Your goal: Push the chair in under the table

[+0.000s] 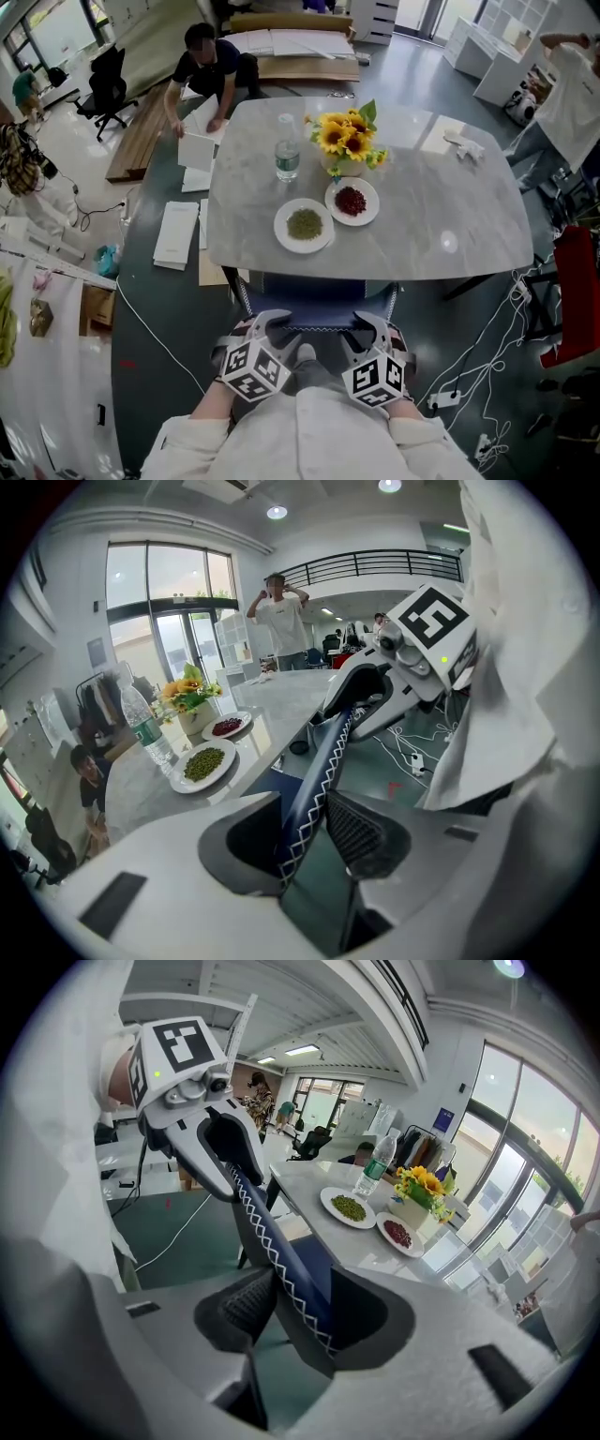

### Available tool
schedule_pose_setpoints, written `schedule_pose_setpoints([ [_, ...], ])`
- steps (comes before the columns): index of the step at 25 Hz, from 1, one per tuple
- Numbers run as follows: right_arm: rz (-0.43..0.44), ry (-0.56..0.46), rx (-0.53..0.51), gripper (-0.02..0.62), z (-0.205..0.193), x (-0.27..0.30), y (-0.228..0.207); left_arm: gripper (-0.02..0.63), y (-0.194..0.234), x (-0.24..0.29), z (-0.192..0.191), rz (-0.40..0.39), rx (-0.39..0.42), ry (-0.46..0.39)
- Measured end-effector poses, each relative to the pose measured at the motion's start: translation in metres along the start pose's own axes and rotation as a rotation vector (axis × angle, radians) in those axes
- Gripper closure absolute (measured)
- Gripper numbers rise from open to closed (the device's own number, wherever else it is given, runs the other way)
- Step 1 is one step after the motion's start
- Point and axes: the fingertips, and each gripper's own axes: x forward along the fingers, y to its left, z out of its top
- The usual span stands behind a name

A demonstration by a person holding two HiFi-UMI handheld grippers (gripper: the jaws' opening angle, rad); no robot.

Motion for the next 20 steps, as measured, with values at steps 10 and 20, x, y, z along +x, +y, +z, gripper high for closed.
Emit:
schedule_pose_setpoints([
  [10,0.012,0.004,0.012,0.440,-0.001,-0.003,0.002,0.449,-0.003,-0.002,0.001,-0.018,-0.025,0.007],
  [20,0.059,0.016,0.038,0.440,0.000,-0.003,0.011,0.448,-0.006,-0.005,-0.006,-0.035,-0.055,0.019],
])
